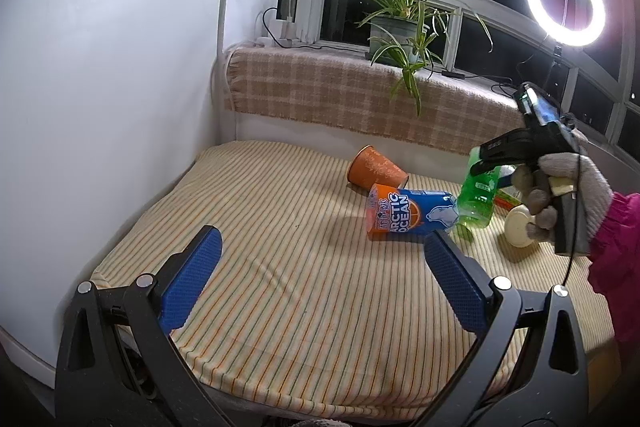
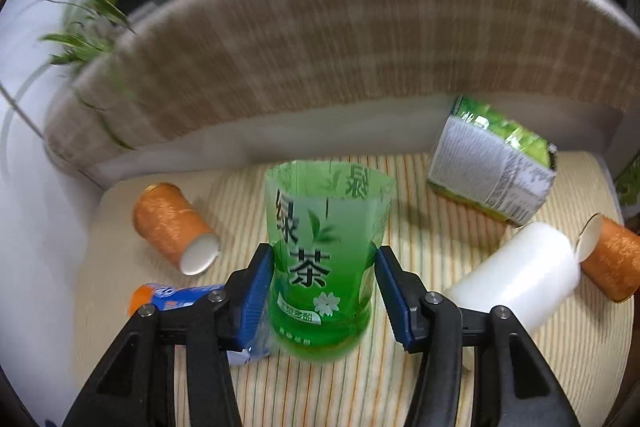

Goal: Flip cup upright
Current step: 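Rotate the held green bottle with the right tool, open end up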

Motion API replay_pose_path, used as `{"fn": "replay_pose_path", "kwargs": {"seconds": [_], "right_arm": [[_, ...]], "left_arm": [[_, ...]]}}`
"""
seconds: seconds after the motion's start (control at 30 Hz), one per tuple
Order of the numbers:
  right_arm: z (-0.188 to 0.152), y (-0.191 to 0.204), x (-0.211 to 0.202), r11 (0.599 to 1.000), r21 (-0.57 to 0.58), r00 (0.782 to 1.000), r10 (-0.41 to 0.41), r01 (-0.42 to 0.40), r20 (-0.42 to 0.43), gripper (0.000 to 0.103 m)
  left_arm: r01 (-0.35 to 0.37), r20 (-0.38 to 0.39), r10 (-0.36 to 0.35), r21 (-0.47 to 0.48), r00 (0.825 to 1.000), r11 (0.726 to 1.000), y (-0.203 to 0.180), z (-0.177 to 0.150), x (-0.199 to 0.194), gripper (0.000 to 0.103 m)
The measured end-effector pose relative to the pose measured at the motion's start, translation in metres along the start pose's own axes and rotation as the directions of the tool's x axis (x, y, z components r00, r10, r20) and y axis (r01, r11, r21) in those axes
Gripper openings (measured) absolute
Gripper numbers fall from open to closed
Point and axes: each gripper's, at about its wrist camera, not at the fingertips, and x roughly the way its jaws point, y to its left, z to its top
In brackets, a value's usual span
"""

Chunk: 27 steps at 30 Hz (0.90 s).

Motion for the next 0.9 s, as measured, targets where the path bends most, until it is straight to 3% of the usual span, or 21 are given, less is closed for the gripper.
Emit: {"fn": "replay_pose_path", "kwargs": {"seconds": [0.23,0.33,0.5,0.7,0.9], "right_arm": [[-0.016,-0.013,-0.05,0.995,-0.024,0.99,0.095,-0.093,0.101,0.053],[-0.033,-0.017,-0.075,0.99,-0.067,0.987,0.131,-0.125,0.094,0.053],[-0.073,-0.041,-0.109,0.967,-0.115,0.973,0.227,-0.229,-0.028,0.053],[-0.11,-0.062,-0.103,0.945,-0.058,0.932,0.305,-0.322,-0.195,0.053],[-0.123,-0.065,-0.077,0.939,0.001,0.908,0.331,-0.343,-0.258,0.054]], "left_arm": [[0.004,0.009,-0.004,0.025,1.0,1.0,-0.012,0.001,-0.006,0.103],[0.006,0.012,-0.007,0.034,1.0,0.999,-0.016,0.002,-0.009,0.103],[0.02,0.009,-0.02,0.04,1.0,0.999,-0.022,0.002,-0.008,0.103],[0.057,-0.012,-0.056,0.04,0.998,0.998,-0.029,-0.001,-0.007,0.103],[0.076,-0.026,-0.075,0.032,0.997,0.997,-0.03,-0.003,-0.007,0.103]]}}
